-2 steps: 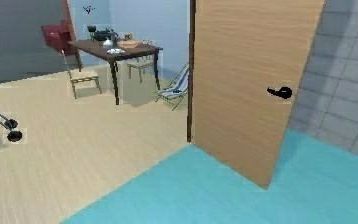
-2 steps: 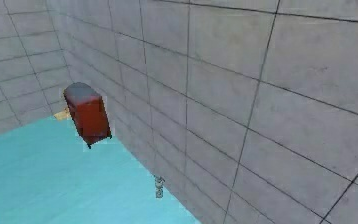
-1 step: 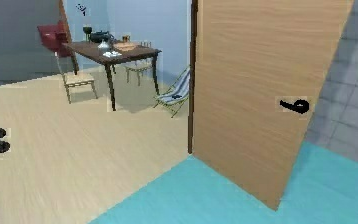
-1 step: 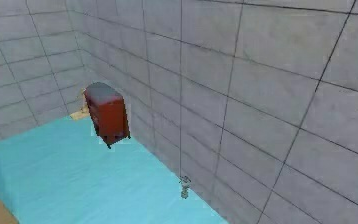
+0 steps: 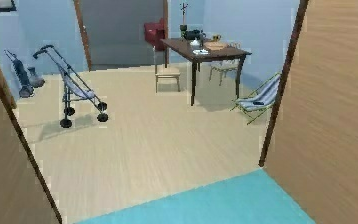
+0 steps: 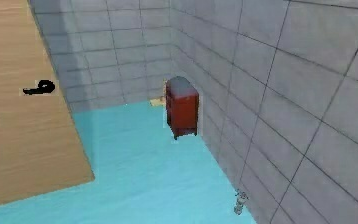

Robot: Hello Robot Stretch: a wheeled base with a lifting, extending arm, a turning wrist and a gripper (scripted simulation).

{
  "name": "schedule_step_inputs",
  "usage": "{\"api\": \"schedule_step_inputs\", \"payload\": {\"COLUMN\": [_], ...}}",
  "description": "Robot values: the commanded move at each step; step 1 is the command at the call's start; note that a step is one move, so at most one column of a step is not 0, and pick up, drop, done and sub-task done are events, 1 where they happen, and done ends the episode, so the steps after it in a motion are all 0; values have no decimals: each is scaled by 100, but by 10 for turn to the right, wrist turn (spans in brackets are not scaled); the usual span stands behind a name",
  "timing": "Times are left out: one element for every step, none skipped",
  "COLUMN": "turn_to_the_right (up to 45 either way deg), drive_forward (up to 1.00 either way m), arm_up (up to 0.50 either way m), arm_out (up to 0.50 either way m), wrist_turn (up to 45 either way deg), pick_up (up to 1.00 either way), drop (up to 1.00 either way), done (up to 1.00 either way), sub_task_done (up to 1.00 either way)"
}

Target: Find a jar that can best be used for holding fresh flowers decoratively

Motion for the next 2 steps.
{"api": "schedule_step_inputs", "payload": {"turn_to_the_right": [0,-30], "drive_forward": [100,0], "arm_up": [0,0], "arm_out": [0,0], "wrist_turn": [0,0], "pick_up": [0,0], "drop": [0,0], "done": [0,0], "sub_task_done": [0,0]}}
